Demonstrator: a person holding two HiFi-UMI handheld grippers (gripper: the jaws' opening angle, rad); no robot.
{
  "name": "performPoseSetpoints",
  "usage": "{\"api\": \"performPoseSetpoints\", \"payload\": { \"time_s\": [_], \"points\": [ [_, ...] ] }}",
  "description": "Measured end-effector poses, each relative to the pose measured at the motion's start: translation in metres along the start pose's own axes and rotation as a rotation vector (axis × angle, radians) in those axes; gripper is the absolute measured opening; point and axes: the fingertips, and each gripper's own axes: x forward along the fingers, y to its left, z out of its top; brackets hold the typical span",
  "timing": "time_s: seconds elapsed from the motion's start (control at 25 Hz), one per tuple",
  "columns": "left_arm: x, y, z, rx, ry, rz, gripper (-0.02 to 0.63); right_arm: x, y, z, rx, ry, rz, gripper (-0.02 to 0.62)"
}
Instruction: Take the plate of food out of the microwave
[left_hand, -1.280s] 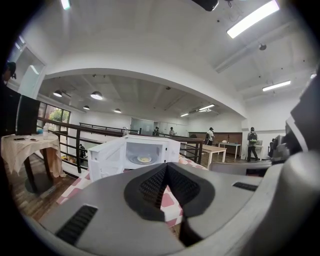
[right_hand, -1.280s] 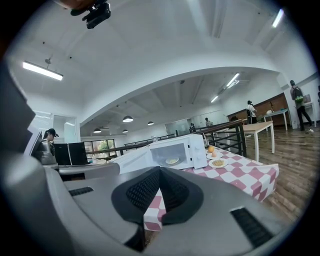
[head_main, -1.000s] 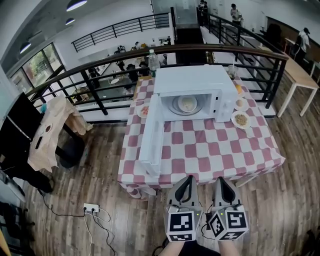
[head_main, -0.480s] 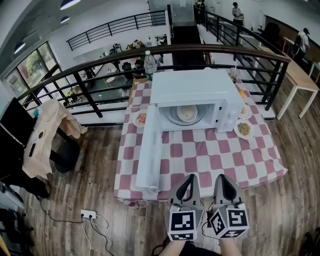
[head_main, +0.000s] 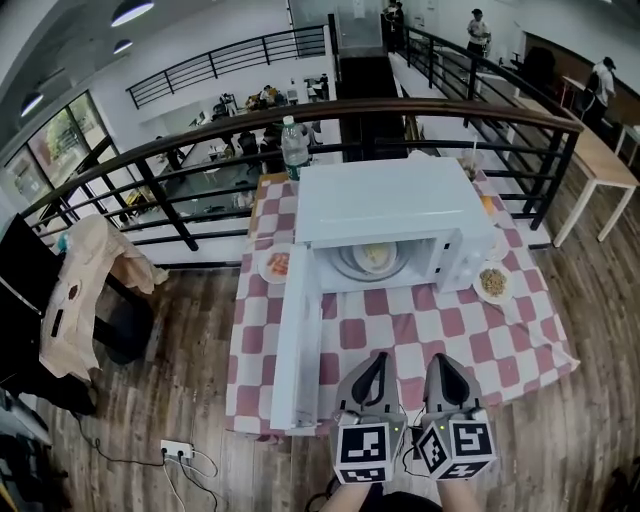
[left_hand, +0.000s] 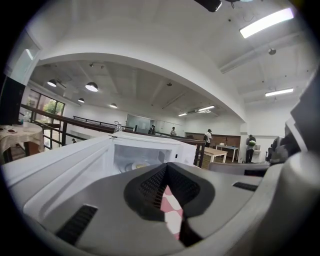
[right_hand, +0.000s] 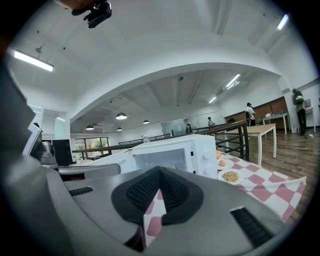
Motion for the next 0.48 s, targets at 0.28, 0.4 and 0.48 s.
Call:
{"api": "performPoseSetpoints", "payload": {
  "time_s": [0.28,0.4,0.48],
  "points": [
    [0.027,0.017,0.002,0.002,0.005,-0.008,0.011,0.032,0.001,-0.001,0.002,0.011,-0.002,-0.008],
    [0.033,0.022,-0.001,0.002,0.015,-0.002,0.011,0.039,-0.001,-0.004,0.006,0.018,-0.002,-0.006],
    [0.037,0.026,-0.005,-0.003,0.023,0.007,0.011,0.044,-0.003,-0.006,0.01,0.026,-0.003,-0.006]
  ]
}}
